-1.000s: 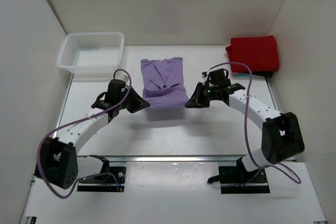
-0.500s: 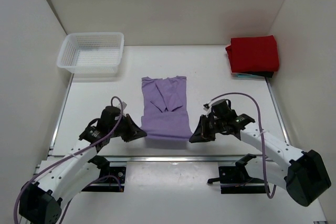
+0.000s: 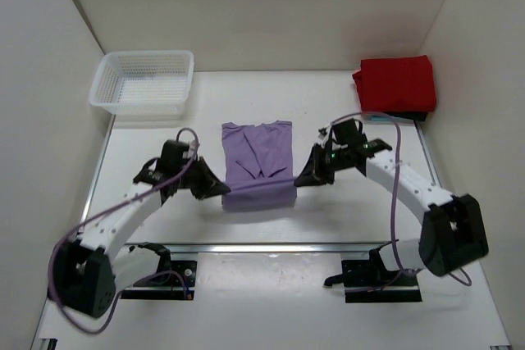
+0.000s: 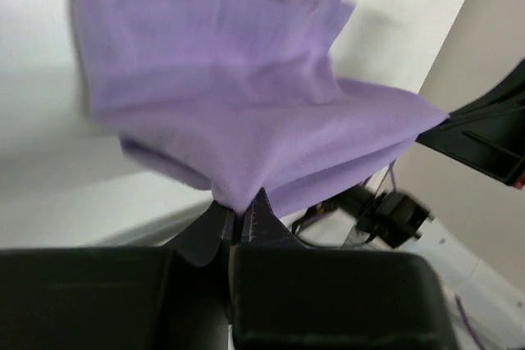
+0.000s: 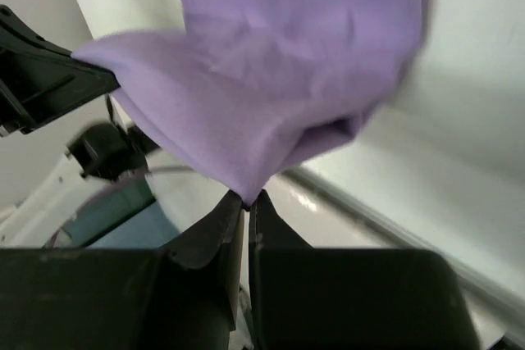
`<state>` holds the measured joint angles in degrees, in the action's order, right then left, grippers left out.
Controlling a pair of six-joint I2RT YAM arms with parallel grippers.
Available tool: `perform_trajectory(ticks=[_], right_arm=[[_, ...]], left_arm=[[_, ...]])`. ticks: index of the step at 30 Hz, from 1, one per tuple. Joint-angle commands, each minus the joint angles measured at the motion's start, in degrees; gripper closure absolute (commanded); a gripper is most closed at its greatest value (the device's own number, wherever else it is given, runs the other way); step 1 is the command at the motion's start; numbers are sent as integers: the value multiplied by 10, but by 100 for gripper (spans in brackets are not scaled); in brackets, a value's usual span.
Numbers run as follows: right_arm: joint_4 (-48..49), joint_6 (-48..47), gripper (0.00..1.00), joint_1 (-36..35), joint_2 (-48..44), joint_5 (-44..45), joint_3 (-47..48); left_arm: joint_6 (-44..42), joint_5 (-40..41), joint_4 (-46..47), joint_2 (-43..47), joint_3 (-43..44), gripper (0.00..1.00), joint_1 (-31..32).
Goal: Fold and stack the t-shirts
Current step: Fold the long partially folded tshirt into a neat square
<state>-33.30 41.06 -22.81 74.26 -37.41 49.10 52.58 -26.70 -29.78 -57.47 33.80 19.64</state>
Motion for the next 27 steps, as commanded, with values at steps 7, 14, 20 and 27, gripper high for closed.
perform_trajectory(ticks=[7, 14, 20, 27], right_arm=[[-26, -94, 100, 92, 322, 29, 385], [-172, -127, 51, 119, 587, 80, 800], [-212, -160, 42, 110, 616, 109, 809], [-115, -159, 31, 87, 538, 98, 608]], left_arm=[[-121, 22, 66, -391, 355, 97, -92], [-48, -40, 221, -517, 443, 1, -148], [-86, -16, 206, -477, 428, 1, -129], [-126, 29, 146, -458, 371, 1, -94]])
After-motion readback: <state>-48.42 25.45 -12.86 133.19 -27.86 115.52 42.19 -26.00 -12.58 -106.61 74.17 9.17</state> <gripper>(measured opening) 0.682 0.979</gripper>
